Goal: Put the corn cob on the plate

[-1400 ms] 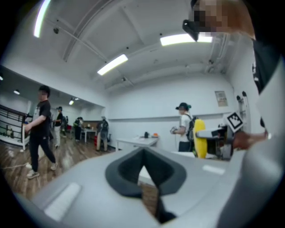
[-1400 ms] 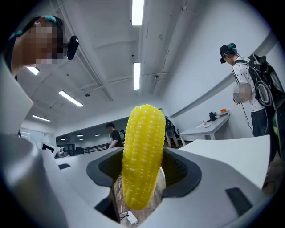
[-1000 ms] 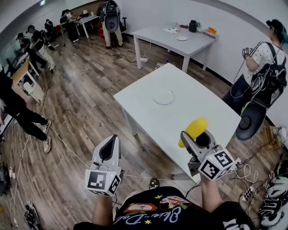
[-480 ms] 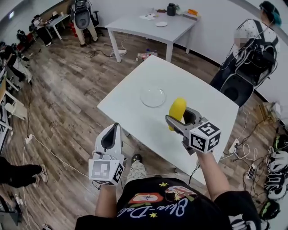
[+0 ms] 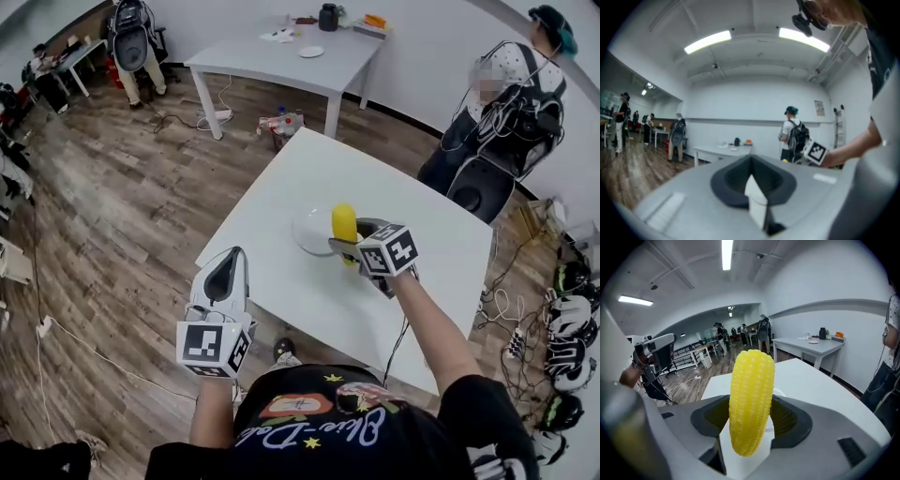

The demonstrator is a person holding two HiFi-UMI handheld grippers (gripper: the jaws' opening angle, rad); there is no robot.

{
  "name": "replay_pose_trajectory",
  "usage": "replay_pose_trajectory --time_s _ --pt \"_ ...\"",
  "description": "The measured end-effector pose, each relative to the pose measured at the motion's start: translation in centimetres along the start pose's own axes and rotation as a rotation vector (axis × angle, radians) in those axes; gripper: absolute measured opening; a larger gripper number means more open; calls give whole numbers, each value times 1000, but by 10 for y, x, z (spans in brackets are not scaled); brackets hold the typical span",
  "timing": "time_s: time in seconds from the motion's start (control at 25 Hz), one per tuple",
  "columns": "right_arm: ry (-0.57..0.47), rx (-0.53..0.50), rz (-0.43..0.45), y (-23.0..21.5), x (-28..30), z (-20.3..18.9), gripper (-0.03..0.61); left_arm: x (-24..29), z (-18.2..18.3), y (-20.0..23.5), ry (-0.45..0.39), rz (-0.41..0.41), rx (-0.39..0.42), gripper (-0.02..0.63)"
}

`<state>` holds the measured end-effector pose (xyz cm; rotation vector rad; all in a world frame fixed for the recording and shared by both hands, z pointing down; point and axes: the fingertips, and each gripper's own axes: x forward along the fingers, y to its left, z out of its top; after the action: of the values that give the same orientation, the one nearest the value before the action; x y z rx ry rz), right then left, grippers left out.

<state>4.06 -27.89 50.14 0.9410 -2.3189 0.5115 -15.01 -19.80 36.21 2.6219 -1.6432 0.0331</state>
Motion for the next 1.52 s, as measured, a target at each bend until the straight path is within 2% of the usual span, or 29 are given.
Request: replay_pose_trajectory --time_s 0.36,0.72,1.04,1.2,1.52 --pt "328 -46 28 -28 78 -8 272 27 -11 54 23 -3 -39 -2" --pt "485 -12 23 -50 114 -22 272 45 -17 98 36 28 -69 -2" --pt "522 -31 -5 -51 137 -34 267 56 -18 110 48 20 -61 -2" --pt "485 -44 -13 -51 141 -30 267 60 -19 112 51 18 -63 -2" --pt "382 -4 -1 -48 142 -22 268 62 -21 102 59 -9 -61 -2"
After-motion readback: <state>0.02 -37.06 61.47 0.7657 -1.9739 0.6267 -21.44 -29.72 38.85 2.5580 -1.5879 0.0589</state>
